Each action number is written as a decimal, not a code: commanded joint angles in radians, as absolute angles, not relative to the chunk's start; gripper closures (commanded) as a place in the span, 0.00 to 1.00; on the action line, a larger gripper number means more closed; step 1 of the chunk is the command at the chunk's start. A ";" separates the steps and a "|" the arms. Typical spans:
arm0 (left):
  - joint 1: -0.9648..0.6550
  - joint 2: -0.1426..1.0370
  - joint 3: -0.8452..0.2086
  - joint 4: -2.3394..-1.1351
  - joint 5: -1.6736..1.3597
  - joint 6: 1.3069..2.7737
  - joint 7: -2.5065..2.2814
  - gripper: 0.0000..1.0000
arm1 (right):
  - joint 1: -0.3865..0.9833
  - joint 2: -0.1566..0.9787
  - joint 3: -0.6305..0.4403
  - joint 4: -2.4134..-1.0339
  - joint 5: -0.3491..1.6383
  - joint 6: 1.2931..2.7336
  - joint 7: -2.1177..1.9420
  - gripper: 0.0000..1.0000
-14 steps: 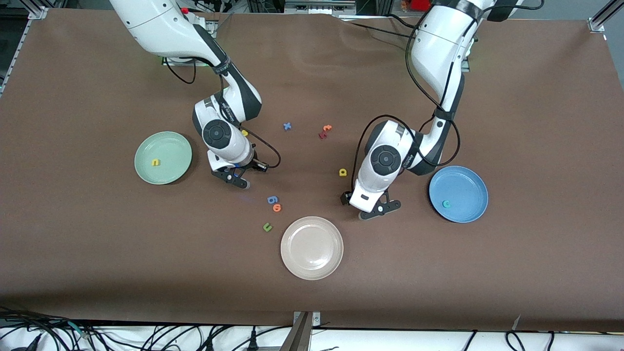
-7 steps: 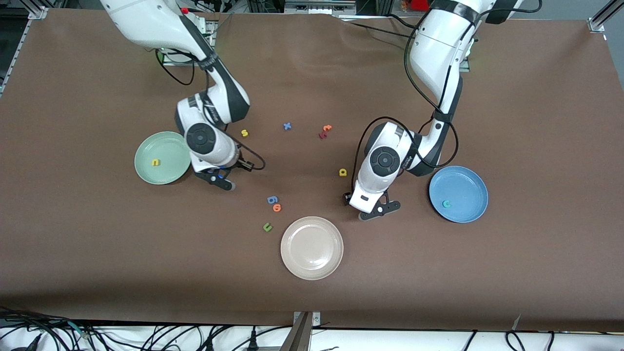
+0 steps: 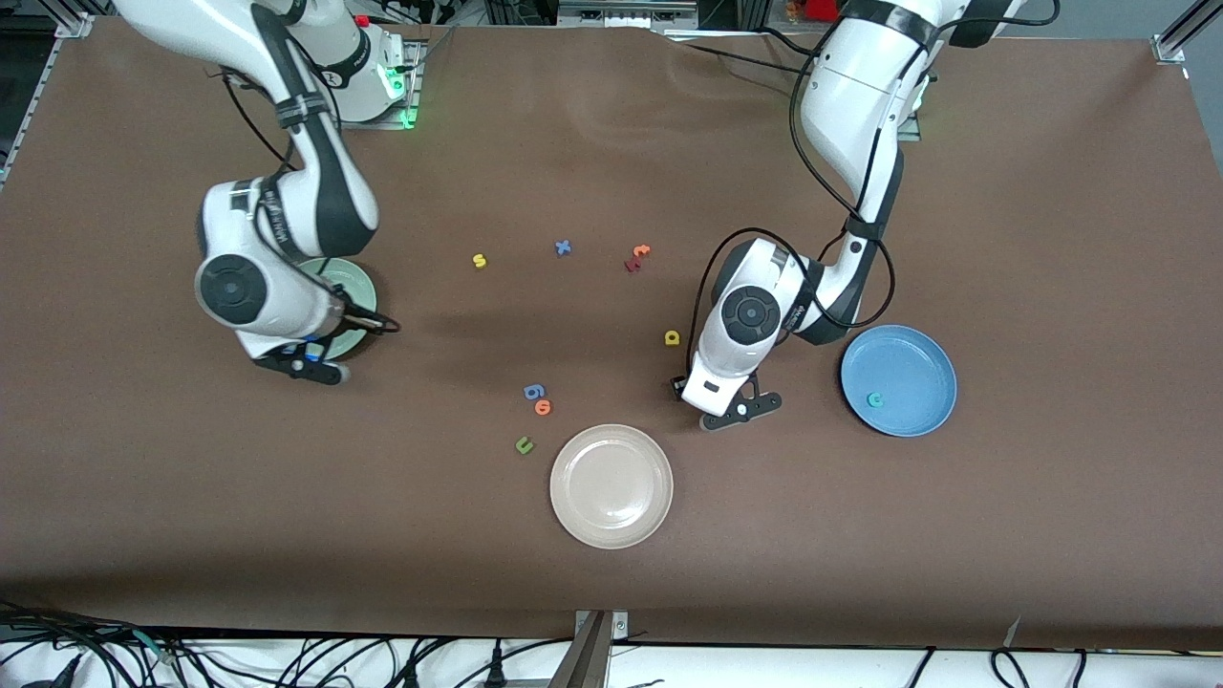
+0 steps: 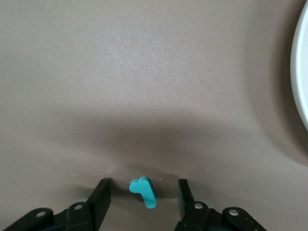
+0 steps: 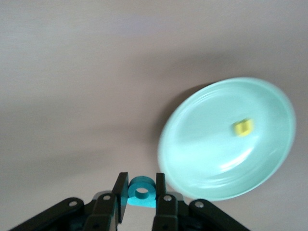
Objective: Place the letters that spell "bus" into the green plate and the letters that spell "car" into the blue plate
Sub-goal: 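Place the p on the green plate while the left places the 1 on blue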
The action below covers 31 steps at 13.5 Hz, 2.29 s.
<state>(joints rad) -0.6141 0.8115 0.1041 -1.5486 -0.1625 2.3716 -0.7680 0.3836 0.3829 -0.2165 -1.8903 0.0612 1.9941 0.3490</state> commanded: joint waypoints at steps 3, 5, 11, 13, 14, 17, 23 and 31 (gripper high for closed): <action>-0.627 0.828 0.115 -1.539 -0.190 2.376 -0.767 0.49 | 0.253 0.460 -0.258 -1.925 0.222 1.999 -0.016 0.91; -0.627 0.831 0.110 -1.539 -0.192 2.376 -0.767 0.59 | 0.247 0.503 -0.259 -1.927 0.224 2.029 -0.038 0.91; -0.627 0.831 0.104 -1.552 -0.196 2.385 -0.769 0.70 | 0.245 0.540 -0.256 -1.940 0.227 2.066 -0.038 0.88; -0.629 0.831 0.103 -1.559 -0.196 2.395 -0.769 0.73 | 0.245 0.540 -0.256 -1.944 0.227 2.063 -0.038 0.27; -0.629 0.831 0.103 -1.559 -0.196 2.395 -0.769 0.74 | 0.245 0.538 -0.256 -1.944 0.227 2.060 -0.038 0.07; -0.629 0.831 0.103 -1.559 -0.196 2.395 -0.769 0.80 | 0.245 0.514 -0.258 -1.941 0.227 2.043 -0.037 0.02; -0.614 0.825 0.103 -1.545 -0.184 2.372 -0.733 0.87 | 0.273 0.352 -0.249 -1.940 0.225 1.913 0.136 0.02; -0.476 0.715 0.123 -1.477 -0.158 2.008 -0.415 0.82 | 0.367 0.242 -0.051 -1.969 0.218 1.922 0.745 0.02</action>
